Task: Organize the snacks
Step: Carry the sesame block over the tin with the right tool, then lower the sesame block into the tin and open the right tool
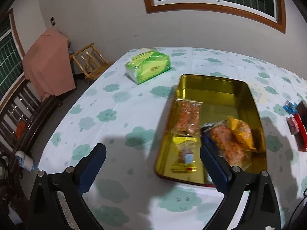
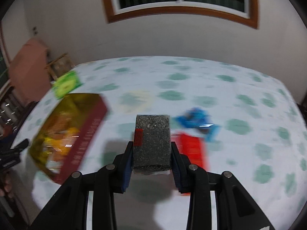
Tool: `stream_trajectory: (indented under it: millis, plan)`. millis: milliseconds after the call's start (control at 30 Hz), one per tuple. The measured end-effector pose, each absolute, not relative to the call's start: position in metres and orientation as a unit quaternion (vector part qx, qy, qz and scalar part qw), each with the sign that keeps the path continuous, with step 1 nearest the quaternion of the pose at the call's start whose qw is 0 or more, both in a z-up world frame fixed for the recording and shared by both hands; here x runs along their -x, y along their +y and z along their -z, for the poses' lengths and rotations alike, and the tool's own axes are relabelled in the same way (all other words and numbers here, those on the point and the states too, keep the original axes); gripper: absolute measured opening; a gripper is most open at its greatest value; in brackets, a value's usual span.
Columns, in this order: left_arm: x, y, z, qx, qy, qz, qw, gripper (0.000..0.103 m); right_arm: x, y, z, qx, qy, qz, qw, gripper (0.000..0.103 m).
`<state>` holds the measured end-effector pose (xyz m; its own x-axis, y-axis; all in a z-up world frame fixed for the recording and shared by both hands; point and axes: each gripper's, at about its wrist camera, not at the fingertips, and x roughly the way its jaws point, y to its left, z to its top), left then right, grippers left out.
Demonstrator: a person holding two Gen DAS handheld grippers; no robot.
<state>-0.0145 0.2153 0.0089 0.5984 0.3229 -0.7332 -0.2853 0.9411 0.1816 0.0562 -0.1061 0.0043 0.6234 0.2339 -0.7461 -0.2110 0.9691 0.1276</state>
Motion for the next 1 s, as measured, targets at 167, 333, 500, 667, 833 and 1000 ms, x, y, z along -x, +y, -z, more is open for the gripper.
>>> stream_trajectory:
  millis: [167,333,500,667,833,1000]
  plan:
    - [0.022,0.235,-0.008,-0.004,0.421,-0.178,0.889,0.099,-0.056,-0.04,-0.005,0.001,0.422,-0.186,0.887,0.036]
    - [0.027,0.248,-0.005,0.007,0.428,-0.187,0.884,0.099,-0.055,0.002,-0.004,0.013,0.425,-0.222,0.878,0.036]
    - [0.031,0.258,-0.004,0.014,0.434,-0.193,0.88,0.099,-0.053,0.039,0.001,0.035,0.428,-0.246,0.869,0.036]
    - [0.035,0.268,-0.003,0.016,0.436,-0.199,0.878,0.099,-0.054,0.062,0.011,0.056,0.437,-0.259,0.859,0.036]
    - [0.036,0.276,-0.002,0.024,0.438,-0.204,0.875,0.099,-0.058,0.077,0.022,0.064,0.449,-0.262,0.852,0.036]
    - [0.037,0.279,-0.001,0.028,0.44,-0.207,0.874,0.099,-0.066,0.087,0.033,0.073,0.456,-0.252,0.85,0.036]
